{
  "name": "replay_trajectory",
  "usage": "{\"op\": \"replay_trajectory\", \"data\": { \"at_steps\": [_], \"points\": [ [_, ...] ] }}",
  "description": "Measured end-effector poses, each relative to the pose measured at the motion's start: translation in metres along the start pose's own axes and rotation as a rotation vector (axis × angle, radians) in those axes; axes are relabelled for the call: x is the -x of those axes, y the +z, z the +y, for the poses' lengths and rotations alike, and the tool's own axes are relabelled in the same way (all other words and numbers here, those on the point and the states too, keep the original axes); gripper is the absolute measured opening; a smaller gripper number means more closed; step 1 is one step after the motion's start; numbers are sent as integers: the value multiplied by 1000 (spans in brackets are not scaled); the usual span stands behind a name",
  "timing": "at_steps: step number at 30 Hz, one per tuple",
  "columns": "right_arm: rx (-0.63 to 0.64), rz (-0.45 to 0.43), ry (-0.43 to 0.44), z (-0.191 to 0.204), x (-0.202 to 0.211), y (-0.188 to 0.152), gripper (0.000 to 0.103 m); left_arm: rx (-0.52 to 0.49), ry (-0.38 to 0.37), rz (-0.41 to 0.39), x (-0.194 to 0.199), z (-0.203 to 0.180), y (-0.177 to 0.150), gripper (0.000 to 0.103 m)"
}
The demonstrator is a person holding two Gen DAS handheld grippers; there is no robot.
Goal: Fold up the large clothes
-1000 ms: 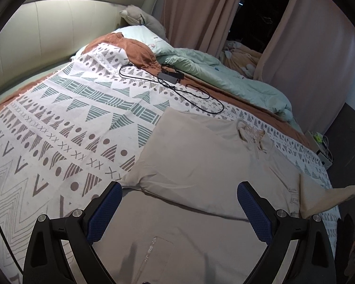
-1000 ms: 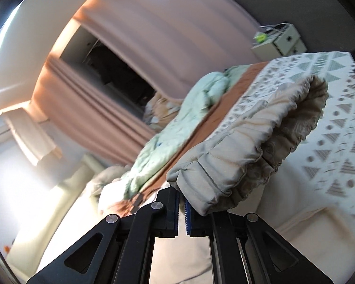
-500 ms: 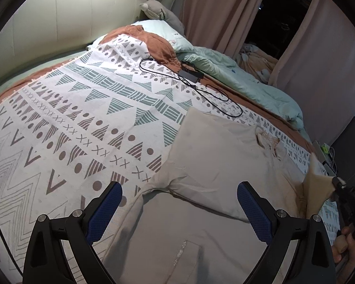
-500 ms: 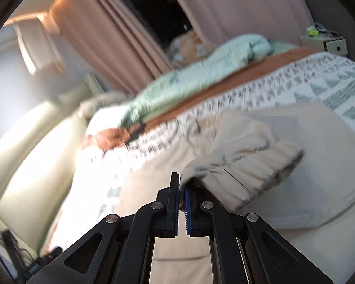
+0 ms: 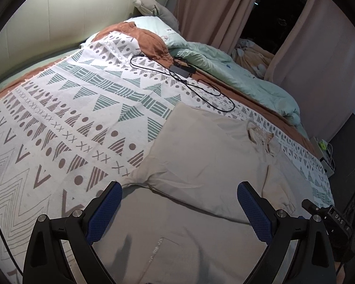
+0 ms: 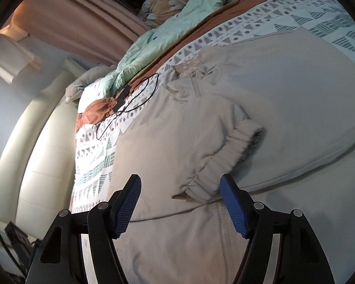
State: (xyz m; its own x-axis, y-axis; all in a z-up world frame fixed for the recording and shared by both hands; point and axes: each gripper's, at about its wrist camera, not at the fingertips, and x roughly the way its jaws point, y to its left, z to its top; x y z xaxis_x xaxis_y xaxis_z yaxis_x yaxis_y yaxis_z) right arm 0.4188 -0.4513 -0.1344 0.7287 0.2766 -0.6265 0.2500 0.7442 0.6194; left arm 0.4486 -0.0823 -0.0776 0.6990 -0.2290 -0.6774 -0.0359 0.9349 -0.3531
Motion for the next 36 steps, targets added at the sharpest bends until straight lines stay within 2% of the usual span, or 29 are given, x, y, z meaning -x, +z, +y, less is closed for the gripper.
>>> {"op": "replay_trajectory", "data": {
  "at_steps": [7, 13, 17, 19, 21, 23, 25, 29, 36],
  "points": [
    [-70, -61, -107, -41, 39, 20, 70, -104, -42, 9, -7, -59, -12, 98],
    [-231, -129, -142, -109, 78, 30, 70, -185, -70, 34, -22, -109, -26, 98],
    [-328, -183, -194, -154, 99, 30, 69, -256, -68, 47, -33, -142, -37, 98],
    [-394, -198, -193, -178, 105, 31, 67, -298, -63, 58, -40, -157, -43, 98],
    [-448, -218, -173, -199, 108, 32, 58, -342, -62, 71, -48, -170, -50, 98],
    [-491, -228, -173, -216, 109, 34, 57, -383, -59, 84, -55, -181, -56, 98],
    [-528, -237, -154, -230, 108, 35, 51, -419, -60, 94, -62, -190, -60, 98],
    [-579, -241, -125, -250, 102, 38, 18, -478, -52, 111, -76, -205, -67, 98],
    [-657, -257, -111, -269, 101, 37, 16, -592, -56, 168, -104, -241, -89, 98]
  ]
}}
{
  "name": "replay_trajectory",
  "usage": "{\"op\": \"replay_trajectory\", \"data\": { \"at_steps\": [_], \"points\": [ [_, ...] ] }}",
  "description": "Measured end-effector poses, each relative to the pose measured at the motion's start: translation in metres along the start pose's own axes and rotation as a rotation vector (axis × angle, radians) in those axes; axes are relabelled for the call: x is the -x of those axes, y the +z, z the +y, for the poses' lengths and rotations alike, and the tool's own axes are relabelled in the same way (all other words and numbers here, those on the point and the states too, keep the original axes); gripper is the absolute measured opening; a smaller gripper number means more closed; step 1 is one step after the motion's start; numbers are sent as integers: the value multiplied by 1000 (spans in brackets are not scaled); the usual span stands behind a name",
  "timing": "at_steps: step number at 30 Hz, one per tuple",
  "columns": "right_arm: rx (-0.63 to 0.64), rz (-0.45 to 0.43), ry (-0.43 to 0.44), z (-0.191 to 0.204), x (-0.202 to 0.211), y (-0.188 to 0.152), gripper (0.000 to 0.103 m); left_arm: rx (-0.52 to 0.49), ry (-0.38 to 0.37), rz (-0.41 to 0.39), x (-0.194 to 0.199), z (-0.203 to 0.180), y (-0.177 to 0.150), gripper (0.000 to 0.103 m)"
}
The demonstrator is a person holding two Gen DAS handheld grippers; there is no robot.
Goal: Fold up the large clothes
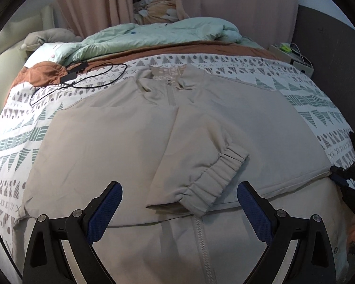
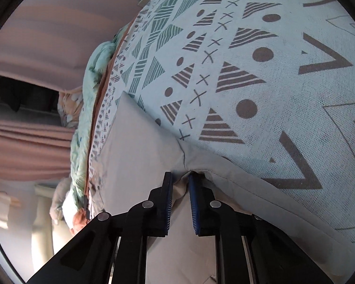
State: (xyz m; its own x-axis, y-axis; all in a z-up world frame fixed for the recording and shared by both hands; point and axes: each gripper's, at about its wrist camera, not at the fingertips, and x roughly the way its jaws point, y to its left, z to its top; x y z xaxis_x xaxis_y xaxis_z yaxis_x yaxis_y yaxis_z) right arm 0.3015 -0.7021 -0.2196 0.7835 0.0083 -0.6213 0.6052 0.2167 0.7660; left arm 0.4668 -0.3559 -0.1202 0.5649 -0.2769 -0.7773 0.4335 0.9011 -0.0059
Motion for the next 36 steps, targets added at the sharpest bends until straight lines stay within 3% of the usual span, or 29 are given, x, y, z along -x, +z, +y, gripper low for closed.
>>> {"op": "replay_trajectory", "data": {
  "at_steps": [6, 10, 15, 27, 30, 36],
  "points": [
    [-41, 15, 25, -4, -3, 3, 16, -117, 15, 68, -42, -34, 0, 98],
    [-58, 22, 36, -7, -3, 3, 16, -138, 78, 83, -60, -33, -5, 98],
    [-65, 10, 40, -7, 0, -1, 16, 62, 37, 65, -59, 7, -3, 98],
    [-55, -27, 24, -6, 8, -6, 16, 359, 126, -29, -22, 115, -13, 97],
    [-49, -41, 26, -5, 14, -8, 16, 440, 110, -52, -13, 139, -16, 97],
    [-36, -47, 14, -4, 15, -12, 16, 458, 37, -10, -32, 145, -10, 97]
  ]
}}
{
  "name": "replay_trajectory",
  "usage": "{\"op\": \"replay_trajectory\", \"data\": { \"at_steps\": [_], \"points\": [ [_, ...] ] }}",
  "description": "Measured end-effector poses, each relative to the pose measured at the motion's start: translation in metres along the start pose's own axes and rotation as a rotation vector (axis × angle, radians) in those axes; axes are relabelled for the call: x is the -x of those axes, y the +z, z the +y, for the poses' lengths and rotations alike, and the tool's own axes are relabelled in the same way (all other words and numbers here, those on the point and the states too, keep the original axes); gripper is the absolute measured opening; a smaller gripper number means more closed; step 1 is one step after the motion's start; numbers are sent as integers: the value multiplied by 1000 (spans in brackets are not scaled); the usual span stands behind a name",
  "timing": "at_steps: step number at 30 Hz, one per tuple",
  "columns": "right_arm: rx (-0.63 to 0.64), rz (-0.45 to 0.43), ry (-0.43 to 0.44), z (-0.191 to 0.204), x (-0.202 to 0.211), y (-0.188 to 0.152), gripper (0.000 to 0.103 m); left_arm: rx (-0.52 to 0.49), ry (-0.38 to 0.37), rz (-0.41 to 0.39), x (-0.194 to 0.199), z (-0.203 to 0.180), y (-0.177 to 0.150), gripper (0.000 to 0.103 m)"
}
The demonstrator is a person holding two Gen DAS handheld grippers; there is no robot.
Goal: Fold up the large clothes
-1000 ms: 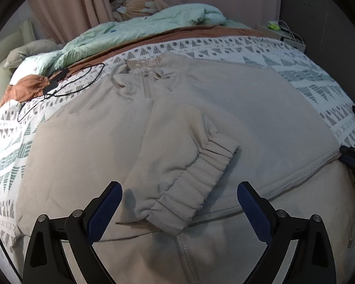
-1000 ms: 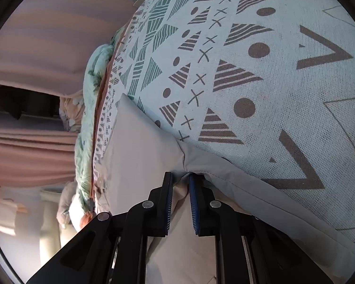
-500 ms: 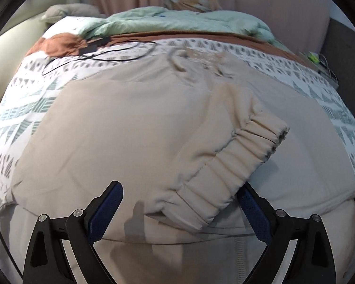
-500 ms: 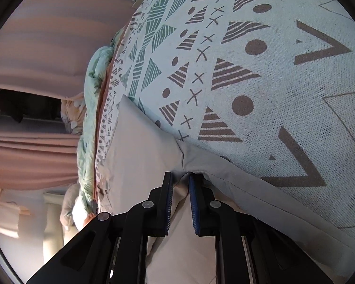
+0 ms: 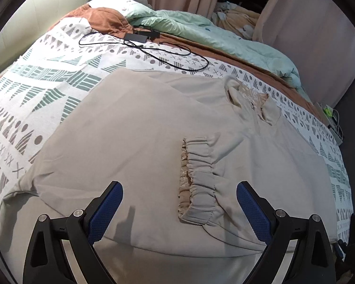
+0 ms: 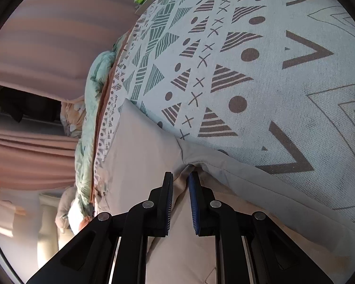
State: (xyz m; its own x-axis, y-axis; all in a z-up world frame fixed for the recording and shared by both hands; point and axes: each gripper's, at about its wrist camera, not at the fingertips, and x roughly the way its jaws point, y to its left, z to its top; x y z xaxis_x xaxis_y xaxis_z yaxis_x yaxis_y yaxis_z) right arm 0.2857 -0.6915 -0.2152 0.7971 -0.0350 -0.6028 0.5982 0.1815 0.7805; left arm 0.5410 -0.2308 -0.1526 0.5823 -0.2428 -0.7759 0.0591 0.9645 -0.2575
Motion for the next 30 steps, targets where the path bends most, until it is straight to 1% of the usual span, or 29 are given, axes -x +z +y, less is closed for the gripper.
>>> {"op": "replay_trajectory", "data": {
  "at_steps": [4, 5, 6, 7, 9, 10, 12, 15, 18, 22, 23, 24, 25, 26, 27, 28, 29, 30],
  "points": [
    [5, 7, -6, 3, -3, -1, 16, -46, 23, 56, -22, -9, -4, 97],
    [5, 6, -6, 3, -3, -1, 16, -51, 18, 64, -27, -10, -7, 91],
    [7, 6, -8, 3, -3, 0, 16, -61, 14, 73, -31, -13, -9, 81],
    [10, 6, -10, 4, -4, -1, 16, -73, 15, 84, -34, -15, -10, 76],
    [13, 11, -14, 5, -6, -2, 16, -101, 13, 97, -40, -20, -15, 57],
    [12, 12, -15, 6, -6, -3, 16, -110, 3, 101, -42, -21, -18, 52],
    [7, 17, -14, 6, -8, -3, 16, -121, 20, 91, -40, -23, -21, 43],
    [-5, 20, -10, 5, -9, -3, 16, -103, 22, 89, -36, -19, -24, 35],
    [-12, 18, -10, 1, -9, 0, 16, -90, 21, 92, -30, -14, -27, 32],
    [-26, 20, -4, -2, -9, 3, 16, -70, 10, 90, -22, -10, -29, 32],
    [-26, 25, 1, -1, -10, 4, 19, -66, 9, 89, -20, -10, -28, 32],
    [-27, 36, 10, 0, -11, 4, 30, -60, 9, 87, -17, -10, -27, 34],
    [-33, 48, 24, 1, -11, 4, 38, -53, 9, 86, -14, -10, -26, 34],
    [-43, 56, 41, 2, -11, 4, 52, -49, 11, 83, -11, -10, -25, 34],
    [-50, 55, 52, 5, -10, 3, 60, -48, 17, 74, -8, -11, -23, 35],
    [-48, 51, 53, 8, -8, 1, 62, -48, 24, 64, -4, -11, -22, 36],
    [-35, 46, 50, 13, -6, -1, 64, -49, 23, 54, 0, -11, -21, 45],
    [-21, 46, 51, 19, -5, -3, 67, -49, 18, 46, 4, -10, -20, 61]
  ]
}}
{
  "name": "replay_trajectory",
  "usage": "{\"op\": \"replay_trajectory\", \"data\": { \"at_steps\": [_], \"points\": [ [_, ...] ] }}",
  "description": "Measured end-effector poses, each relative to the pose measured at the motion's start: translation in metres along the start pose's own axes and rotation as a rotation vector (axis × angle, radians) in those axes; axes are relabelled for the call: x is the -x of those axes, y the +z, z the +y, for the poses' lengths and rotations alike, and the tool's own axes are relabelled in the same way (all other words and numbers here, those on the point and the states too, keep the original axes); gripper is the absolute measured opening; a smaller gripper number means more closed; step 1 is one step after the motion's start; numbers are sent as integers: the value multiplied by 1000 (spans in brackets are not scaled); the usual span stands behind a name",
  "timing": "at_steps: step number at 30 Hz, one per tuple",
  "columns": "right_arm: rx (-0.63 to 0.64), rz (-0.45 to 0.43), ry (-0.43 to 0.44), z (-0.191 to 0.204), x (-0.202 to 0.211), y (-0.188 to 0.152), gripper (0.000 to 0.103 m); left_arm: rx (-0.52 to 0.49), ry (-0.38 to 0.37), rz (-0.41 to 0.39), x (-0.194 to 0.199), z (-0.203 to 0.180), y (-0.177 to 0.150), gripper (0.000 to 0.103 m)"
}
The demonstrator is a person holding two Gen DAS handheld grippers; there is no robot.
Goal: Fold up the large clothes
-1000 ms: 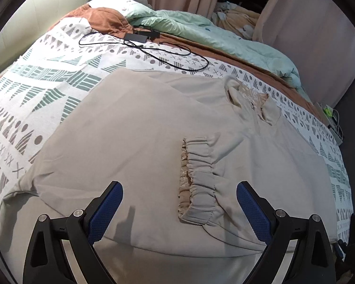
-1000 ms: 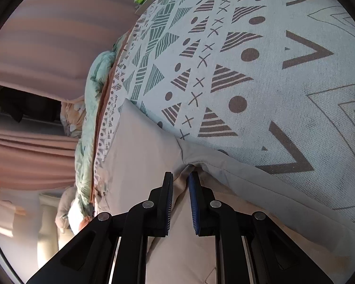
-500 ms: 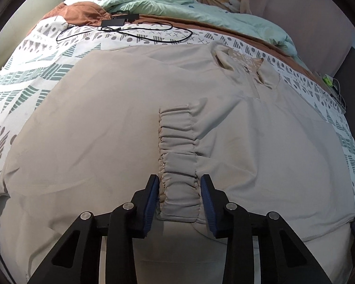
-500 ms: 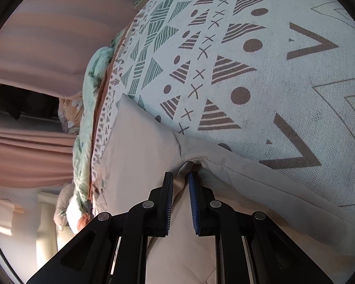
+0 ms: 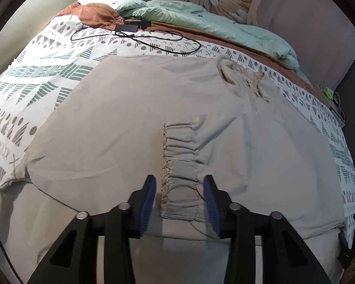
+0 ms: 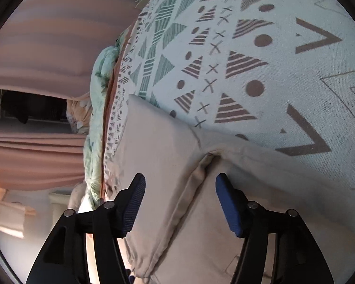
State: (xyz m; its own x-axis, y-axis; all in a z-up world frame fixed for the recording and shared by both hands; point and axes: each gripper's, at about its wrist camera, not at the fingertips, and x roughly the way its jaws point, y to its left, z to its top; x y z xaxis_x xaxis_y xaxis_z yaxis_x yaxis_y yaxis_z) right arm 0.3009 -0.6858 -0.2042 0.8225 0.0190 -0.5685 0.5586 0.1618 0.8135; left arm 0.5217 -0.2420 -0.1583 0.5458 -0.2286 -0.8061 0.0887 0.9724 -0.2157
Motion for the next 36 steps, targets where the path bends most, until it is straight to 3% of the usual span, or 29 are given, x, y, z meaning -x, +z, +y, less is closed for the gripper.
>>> {"op": "replay_trajectory", "data": {
  "at_steps": [2, 3, 7, 10, 17, 23, 31, 36],
  "points": [
    [25, 14, 2, 9, 0, -4, 72, 7, 1, -27, 9, 3, 1, 81],
    [32, 21, 4, 12, 1, -6, 74, 12, 4, -40, 14, 4, 1, 84],
    [54, 39, 13, 22, 5, -13, 77, 40, -4, -43, 34, 11, 8, 84],
    [120, 45, 5, 35, 11, -20, 87, 56, -16, -61, 54, 15, 10, 85],
    [269, 84, -32, 56, 22, -48, 89, 62, -30, -99, 97, 28, -1, 90],
    [334, 132, 15, 55, 43, -81, 89, 92, -52, -103, 134, 58, -32, 90],
    [407, 73, 68, 39, 102, -118, 89, 147, -53, -218, 207, 98, -82, 90],
    [440, 69, 93, 17, 140, -136, 89, 205, -71, -226, 234, 124, -114, 90]
  ]
}}
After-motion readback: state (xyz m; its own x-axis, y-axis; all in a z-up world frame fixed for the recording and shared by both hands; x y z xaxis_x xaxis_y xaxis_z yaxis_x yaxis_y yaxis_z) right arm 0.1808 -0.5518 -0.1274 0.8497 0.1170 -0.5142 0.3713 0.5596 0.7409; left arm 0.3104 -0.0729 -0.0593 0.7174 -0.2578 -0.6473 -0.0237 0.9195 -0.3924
